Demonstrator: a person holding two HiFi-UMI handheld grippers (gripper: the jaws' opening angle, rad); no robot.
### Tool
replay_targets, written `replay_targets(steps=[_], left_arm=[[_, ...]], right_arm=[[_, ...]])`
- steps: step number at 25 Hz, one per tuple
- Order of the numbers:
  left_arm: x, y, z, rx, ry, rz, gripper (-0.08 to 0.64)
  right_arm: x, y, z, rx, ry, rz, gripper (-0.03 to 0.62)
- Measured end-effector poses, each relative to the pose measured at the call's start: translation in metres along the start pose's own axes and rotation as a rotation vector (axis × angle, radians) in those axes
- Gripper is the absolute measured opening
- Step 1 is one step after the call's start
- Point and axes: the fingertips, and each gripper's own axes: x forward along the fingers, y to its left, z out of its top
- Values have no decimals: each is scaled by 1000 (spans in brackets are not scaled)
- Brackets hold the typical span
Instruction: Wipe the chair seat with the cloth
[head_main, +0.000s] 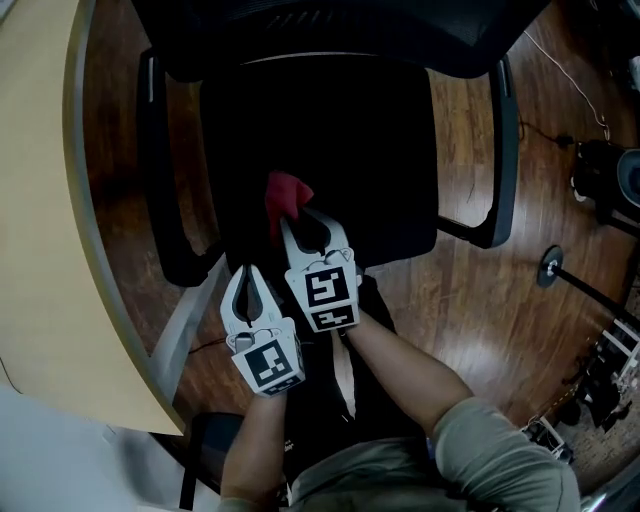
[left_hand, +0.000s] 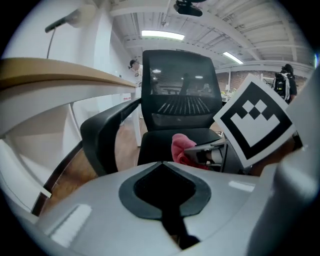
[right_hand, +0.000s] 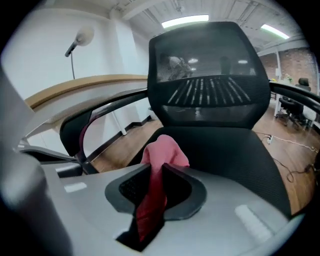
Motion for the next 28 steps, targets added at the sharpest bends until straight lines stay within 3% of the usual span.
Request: replay_targets(steps=[7,13,20,28], left_arm=[[-14,43,-31,-39,52,11,5],[-16,51,-50,-50,85,31,5],[-2,6,-49,-17,83,-21,5],[18,-103,-22,86,81,-198,5]], right_arm=[[36,90,-41,-126,114,162,69],[45,104,-79,-174,212,201,69],[28,44,-81,-115,204,108,67],[-26,-99,-86,42,184,-142,67]])
